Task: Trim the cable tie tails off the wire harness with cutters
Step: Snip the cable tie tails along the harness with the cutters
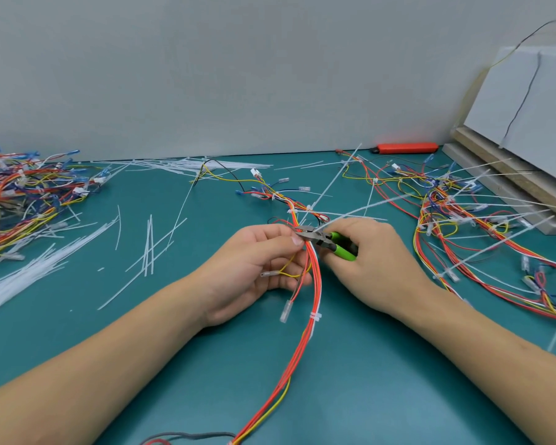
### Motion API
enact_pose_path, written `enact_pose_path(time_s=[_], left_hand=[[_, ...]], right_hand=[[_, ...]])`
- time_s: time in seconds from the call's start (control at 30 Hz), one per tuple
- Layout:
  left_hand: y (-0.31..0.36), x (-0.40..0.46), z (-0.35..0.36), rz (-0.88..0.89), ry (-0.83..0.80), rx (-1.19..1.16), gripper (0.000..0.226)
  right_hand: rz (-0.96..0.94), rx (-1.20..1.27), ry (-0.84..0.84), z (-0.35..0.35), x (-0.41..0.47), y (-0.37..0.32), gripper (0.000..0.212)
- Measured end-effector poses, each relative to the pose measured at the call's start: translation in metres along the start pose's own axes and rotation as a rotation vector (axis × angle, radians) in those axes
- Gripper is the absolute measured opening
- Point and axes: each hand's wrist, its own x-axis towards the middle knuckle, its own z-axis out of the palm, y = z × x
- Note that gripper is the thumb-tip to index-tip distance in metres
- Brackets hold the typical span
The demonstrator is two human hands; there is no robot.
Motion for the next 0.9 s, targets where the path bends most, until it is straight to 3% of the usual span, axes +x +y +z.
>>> enact_pose_path(time_s=[0.27,0.57,0.73,0.9], left_hand=[[-0.0001,0.0005,0.0004,0.003,0.005,-0.005,0.015],[-0.0004,-0.0002,-0.0001,0.0,0.003,-0.009,0.015],[-0.0006,0.0005,-0.0012,0.002,-0.007,-0.02,0.02],[0.0001,-0.0005,0.0004,0.006,-0.01,-0.016,0.018]], right_hand=[[-0.035,-0.004,0.004,-0.0006,0.0005,0.0015,0.022],[-0.021,-0.025,-0.02,-0.0012,0.0008,0.0,0.01],[0.041,-0.038,-0.023,0.0011,0.0002,0.0014,0.031],[0.03,-0.041,-0.003,0.001,-0.0012,0.0025,0.029]])
